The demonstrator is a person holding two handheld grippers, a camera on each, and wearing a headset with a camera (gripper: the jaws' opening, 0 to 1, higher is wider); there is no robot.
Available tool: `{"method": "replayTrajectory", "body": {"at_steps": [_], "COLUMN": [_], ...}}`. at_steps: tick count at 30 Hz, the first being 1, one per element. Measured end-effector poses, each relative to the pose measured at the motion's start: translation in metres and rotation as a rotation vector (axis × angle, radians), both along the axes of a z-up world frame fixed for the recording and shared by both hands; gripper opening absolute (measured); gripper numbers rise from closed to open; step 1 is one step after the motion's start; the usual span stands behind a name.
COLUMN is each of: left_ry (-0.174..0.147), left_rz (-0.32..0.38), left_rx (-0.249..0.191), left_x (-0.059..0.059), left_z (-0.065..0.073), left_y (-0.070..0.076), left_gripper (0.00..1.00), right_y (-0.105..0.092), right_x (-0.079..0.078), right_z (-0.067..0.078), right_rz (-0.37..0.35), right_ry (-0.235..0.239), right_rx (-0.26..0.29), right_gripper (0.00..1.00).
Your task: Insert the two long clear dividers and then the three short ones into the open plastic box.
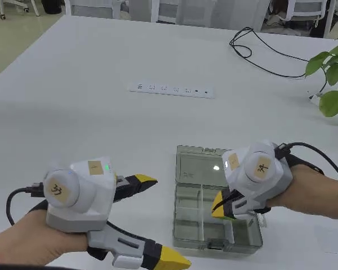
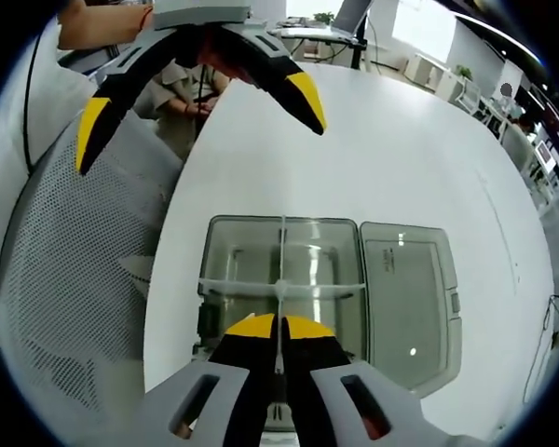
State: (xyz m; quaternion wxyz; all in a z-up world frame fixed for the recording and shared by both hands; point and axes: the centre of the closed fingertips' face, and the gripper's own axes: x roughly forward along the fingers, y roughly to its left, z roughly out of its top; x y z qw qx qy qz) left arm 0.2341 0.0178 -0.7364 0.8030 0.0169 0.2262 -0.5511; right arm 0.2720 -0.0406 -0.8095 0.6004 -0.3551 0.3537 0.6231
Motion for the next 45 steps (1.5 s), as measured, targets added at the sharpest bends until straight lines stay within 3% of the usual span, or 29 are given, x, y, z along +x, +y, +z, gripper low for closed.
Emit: {"method": "replayTrajectory", "body": {"at_steps": [15, 28, 45], "left_ry": [0.003, -0.002, -0.006], "left_rz": [0.007, 0.018, 0.017], "left_rx": [-0.004, -0.005, 0.02], "left_x": [0.0, 0.003, 0.003], "left_z": [0.001, 0.003, -0.001], "left_y": [0.003, 0.007, 0.012], "left_gripper": [1.0, 1.0, 1.0], "right_y": [-0.006, -0.031, -0.087], "right_x": [0.013, 0.008, 0.004], "right_z": [0.043, 0.058, 0.053], "right_rz": [-0.141, -0.166, -0.211], "right_ry": [0.012, 0.004, -0.004], "right_rx": [0.15, 0.18, 0.121], "right_gripper": [0.19, 0.32, 0.48]}}
